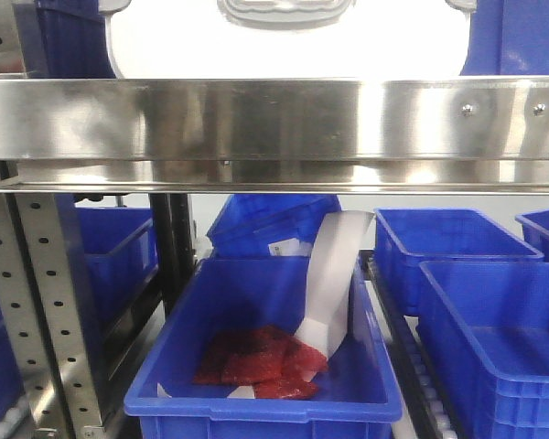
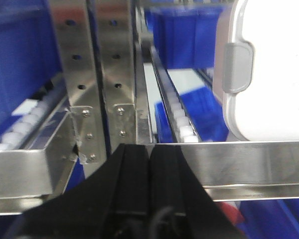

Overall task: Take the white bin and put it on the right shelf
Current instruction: 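Open both grippers and release the bin on the shelf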

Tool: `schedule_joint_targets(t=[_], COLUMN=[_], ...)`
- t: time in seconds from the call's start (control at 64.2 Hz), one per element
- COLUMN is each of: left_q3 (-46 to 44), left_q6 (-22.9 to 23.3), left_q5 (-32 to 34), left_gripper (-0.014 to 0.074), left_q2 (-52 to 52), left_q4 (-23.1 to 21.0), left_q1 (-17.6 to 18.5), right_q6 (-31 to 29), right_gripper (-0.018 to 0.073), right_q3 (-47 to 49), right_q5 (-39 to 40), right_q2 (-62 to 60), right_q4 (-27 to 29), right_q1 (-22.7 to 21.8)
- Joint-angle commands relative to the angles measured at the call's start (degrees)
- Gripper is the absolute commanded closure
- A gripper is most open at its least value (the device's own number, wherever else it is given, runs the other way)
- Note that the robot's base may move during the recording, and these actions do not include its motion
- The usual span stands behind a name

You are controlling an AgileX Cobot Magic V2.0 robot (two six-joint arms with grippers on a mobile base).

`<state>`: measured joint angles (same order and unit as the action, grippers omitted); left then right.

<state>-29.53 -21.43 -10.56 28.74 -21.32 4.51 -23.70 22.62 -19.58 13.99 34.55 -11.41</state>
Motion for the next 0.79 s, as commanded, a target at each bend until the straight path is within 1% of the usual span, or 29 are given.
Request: schedule_joint_targets(t=[0.0, 0.125, 0.218, 0.779], left_q3=[2.71, 6.45, 7.87, 8.25], left_q6=[-0.13, -0.13, -0.13, -0.13], left_q5=[6.02, 5.66, 5.78, 5.90], left_gripper=[0.0715, 0.0715, 0.0715, 0.0715], left_q2=[-5.02, -10.10, -11.77, -11.90], left_q4=[-1.04, -1.04, -1.04, -1.04], left_q1=[-0.02, -0.02, -0.02, -0.02], right_q6=[-0.08, -0.08, -0.08, -0.08], right_gripper=[0.0484, 0.0484, 0.0484, 0.0484], right_q3=[1.64, 1.64, 1.64, 1.64], right_q5=[2.92, 2.63, 2.49, 2.44], right_q2=[-0.55, -0.72, -0.72, -0.72], right_q4=[1.11, 1.15, 1.15, 1.15], right_q1=[-0.13, -0.13, -0.13, -0.13])
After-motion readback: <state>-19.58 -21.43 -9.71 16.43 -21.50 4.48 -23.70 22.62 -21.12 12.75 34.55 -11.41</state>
